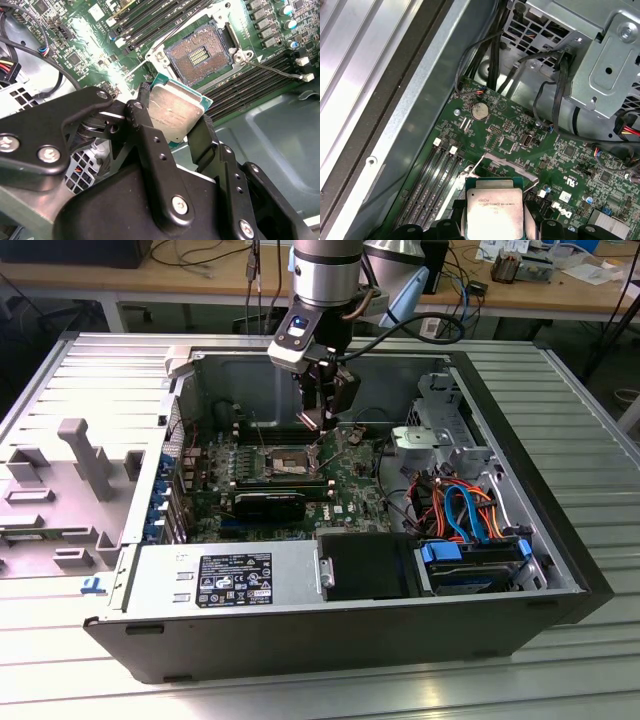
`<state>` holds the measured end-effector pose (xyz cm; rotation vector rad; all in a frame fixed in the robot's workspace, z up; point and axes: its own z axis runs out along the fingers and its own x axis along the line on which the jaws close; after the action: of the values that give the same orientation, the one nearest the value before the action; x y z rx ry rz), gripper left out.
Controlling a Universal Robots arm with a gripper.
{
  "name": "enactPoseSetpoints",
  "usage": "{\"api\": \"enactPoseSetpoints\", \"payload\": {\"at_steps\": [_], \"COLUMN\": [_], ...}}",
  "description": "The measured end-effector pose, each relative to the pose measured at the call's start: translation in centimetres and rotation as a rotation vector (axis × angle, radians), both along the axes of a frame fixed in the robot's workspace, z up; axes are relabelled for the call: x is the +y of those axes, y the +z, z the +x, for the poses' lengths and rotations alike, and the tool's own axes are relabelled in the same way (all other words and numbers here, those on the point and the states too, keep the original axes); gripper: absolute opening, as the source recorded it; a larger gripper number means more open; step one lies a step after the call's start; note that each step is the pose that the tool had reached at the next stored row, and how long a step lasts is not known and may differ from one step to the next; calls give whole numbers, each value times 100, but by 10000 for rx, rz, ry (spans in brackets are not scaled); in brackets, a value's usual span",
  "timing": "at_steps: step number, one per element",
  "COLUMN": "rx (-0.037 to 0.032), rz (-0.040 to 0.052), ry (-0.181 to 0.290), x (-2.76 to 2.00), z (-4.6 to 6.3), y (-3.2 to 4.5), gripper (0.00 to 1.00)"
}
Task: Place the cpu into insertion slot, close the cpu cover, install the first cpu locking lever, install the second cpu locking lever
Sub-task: 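Place the cpu into insertion slot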
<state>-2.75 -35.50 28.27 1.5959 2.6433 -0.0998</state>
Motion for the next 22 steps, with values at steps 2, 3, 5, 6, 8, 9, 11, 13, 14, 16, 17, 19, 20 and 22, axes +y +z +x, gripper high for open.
{"api": "enactPoseSetpoints", "payload": {"at_steps": [2,3,5,6,8,9,11,13,14,16,17,19,20,22], "rx": [0,0,0,0,0,1,0,0,0,1,1,1,0,1], "rz": [0,0,0,0,0,-1,-1,0,0,0,-1,0,0,0], "ry": [-13,-17,-26,-31,-40,-48,-59,-66,-72,-86,-100,-107,-112,-121], "x": [0,0,0,0,0,0,0,0,0,0,0,0,0,0], "z": [0,0,0,0,0,0,0,0,0,0,0,0,0,0], "y": [0,0,0,0,0,0,0,0,0,0,0,0,0,0], "gripper": [54,54,54,54,54,54,54,54,54,54,54,54,54,54]}}
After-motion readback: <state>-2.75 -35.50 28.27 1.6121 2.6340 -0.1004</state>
